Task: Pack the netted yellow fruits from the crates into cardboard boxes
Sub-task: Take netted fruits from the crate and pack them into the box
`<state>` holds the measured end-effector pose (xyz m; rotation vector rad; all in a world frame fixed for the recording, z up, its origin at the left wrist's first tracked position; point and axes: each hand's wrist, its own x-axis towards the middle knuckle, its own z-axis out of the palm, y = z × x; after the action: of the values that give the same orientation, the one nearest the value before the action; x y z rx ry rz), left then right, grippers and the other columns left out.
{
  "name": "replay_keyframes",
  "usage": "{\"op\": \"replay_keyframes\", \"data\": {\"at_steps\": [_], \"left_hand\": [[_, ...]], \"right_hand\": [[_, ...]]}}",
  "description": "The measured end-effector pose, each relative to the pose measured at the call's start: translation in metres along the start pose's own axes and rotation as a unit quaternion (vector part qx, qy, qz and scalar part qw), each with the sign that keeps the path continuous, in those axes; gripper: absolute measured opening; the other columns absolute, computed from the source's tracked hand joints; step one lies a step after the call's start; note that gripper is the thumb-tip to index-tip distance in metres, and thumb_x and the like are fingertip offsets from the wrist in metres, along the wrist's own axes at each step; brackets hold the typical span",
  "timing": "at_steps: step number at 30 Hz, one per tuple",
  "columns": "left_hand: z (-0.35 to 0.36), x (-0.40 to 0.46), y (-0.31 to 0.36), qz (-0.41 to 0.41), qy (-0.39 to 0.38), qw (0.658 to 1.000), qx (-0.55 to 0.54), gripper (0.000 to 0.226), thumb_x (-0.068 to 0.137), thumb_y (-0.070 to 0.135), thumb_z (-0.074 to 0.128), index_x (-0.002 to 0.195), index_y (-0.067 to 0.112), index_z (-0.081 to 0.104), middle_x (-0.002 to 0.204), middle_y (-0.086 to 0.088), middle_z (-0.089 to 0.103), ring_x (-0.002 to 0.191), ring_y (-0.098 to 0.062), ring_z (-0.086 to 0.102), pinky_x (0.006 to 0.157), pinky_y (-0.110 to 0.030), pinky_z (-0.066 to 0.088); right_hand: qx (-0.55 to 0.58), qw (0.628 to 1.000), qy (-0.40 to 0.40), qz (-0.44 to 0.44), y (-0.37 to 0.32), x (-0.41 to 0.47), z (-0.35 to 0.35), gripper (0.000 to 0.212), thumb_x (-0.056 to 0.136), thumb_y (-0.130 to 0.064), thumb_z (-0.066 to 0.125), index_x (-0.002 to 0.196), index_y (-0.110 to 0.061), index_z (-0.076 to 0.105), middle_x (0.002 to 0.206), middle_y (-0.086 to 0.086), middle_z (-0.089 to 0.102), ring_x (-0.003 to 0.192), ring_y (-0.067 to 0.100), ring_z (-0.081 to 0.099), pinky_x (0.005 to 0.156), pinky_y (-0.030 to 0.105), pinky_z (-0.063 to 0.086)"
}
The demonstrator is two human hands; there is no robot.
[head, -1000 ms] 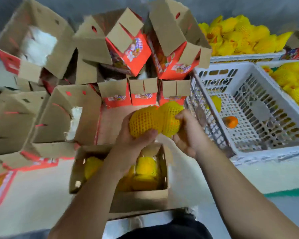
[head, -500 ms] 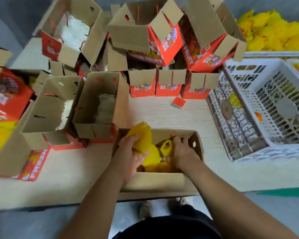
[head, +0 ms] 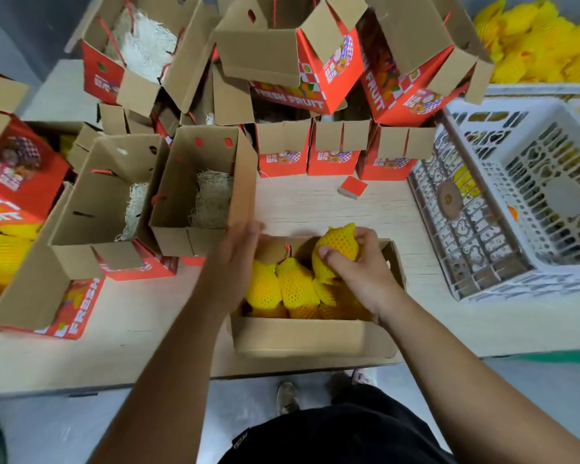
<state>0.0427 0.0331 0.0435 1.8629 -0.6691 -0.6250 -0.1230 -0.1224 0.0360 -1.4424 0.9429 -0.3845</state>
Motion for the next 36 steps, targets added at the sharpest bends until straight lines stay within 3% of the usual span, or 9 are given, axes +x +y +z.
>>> {"op": "replay_keyframes", "data": {"at_steps": [2, 5, 10, 15, 19, 21, 24, 32, 36], "left_hand": [[-0.017, 0.010, -0.021, 0.063, 0.078, 0.975, 0.200, 0.031, 0.101, 0.049, 0.049, 0.126, 0.032, 0.059, 0.112, 0.017, 0.066, 0.109, -0.001, 0.061, 0.093, -0.038, 0.053], [0.001, 0.009, -0.047, -0.031, 0.005, 0.991, 0.129, 0.037, 0.105, 0.014, 0.050, 0.140, 0.027, 0.048, 0.141, -0.001, 0.053, 0.133, -0.023, 0.049, 0.115, -0.052, 0.041], [0.018, -0.002, -0.064, -0.009, 0.088, 0.993, 0.074, 0.052, 0.101, -0.005, 0.040, 0.137, 0.031, 0.048, 0.138, 0.009, 0.047, 0.131, -0.016, 0.046, 0.115, -0.043, 0.034], [0.020, -0.001, -0.058, 0.014, 0.116, 0.962, 0.247, 0.048, 0.092, -0.002, 0.054, 0.131, 0.025, 0.059, 0.132, -0.005, 0.051, 0.124, -0.027, 0.045, 0.102, -0.035, 0.034], [0.001, 0.011, -0.045, 0.279, -0.029, 0.838, 0.468, 0.025, 0.079, 0.017, 0.061, 0.099, 0.029, 0.071, 0.102, 0.006, 0.066, 0.107, -0.028, 0.058, 0.096, -0.041, 0.032], [-0.012, 0.025, -0.045, 0.227, -0.210, 0.775, 0.552, 0.030, 0.085, 0.032, 0.065, 0.115, 0.028, 0.065, 0.114, 0.006, 0.063, 0.119, -0.025, 0.052, 0.106, -0.045, 0.024], [-0.007, 0.026, -0.036, 0.247, -0.216, 0.671, 0.665, 0.030, 0.084, 0.035, 0.072, 0.112, 0.024, 0.069, 0.106, 0.001, 0.065, 0.108, -0.027, 0.058, 0.106, -0.048, 0.036], [0.012, 0.039, -0.025, 0.218, -0.056, 0.734, 0.641, 0.024, 0.080, 0.037, 0.080, 0.092, 0.024, 0.063, 0.085, 0.004, 0.071, 0.092, -0.027, 0.061, 0.091, -0.041, 0.035], [0.017, 0.033, -0.034, 0.219, -0.042, 0.754, 0.617, 0.025, 0.084, 0.040, 0.074, 0.104, 0.028, 0.065, 0.100, 0.008, 0.068, 0.102, -0.025, 0.056, 0.089, -0.040, 0.032]], "right_hand": [[-0.050, 0.998, -0.046, -0.014, -0.003, -0.001, 0.003, 0.044, 0.088, -0.033, 0.074, 0.113, -0.034, 0.039, 0.096, 0.003, 0.063, 0.078, 0.008, 0.064, 0.062, 0.021, 0.050], [-0.166, 0.966, -0.196, -0.035, -0.008, -0.003, 0.027, 0.046, 0.085, -0.034, 0.062, 0.124, -0.039, 0.037, 0.101, -0.002, 0.056, 0.083, 0.012, 0.058, 0.068, 0.024, 0.046], [-0.458, 0.795, -0.391, -0.074, -0.009, 0.009, 0.066, 0.061, 0.100, -0.023, 0.057, 0.156, -0.037, 0.038, 0.165, -0.003, 0.027, 0.150, 0.021, 0.029, 0.113, 0.022, 0.025], [-0.563, 0.709, -0.417, -0.074, -0.015, 0.019, 0.069, 0.062, 0.096, -0.013, 0.059, 0.140, -0.054, 0.046, 0.139, 0.000, 0.030, 0.131, 0.031, 0.041, 0.109, 0.035, 0.038], [-0.506, 0.755, -0.412, -0.066, -0.014, 0.018, 0.054, 0.063, 0.089, -0.011, 0.062, 0.135, -0.052, 0.046, 0.137, -0.006, 0.037, 0.120, 0.019, 0.046, 0.098, 0.031, 0.043], [-0.447, 0.802, -0.394, -0.048, -0.012, 0.017, 0.044, 0.060, 0.088, -0.015, 0.065, 0.133, -0.047, 0.041, 0.131, -0.009, 0.045, 0.108, 0.014, 0.052, 0.087, 0.028, 0.045], [-0.414, 0.836, -0.358, -0.037, -0.009, 0.015, 0.036, 0.047, 0.089, -0.023, 0.066, 0.126, -0.043, 0.044, 0.111, -0.006, 0.057, 0.096, 0.013, 0.058, 0.080, 0.025, 0.049], [-0.445, 0.816, -0.355, -0.100, 0.002, 0.014, 0.052, 0.040, 0.098, -0.017, 0.066, 0.131, -0.039, 0.063, 0.117, -0.004, 0.060, 0.096, 0.015, 0.055, 0.077, 0.024, 0.041], [-0.461, 0.804, -0.360, -0.109, 0.010, 0.011, 0.066, 0.046, 0.095, -0.006, 0.065, 0.136, -0.025, 0.060, 0.145, 0.001, 0.052, 0.126, 0.025, 0.053, 0.102, 0.027, 0.043]]}}
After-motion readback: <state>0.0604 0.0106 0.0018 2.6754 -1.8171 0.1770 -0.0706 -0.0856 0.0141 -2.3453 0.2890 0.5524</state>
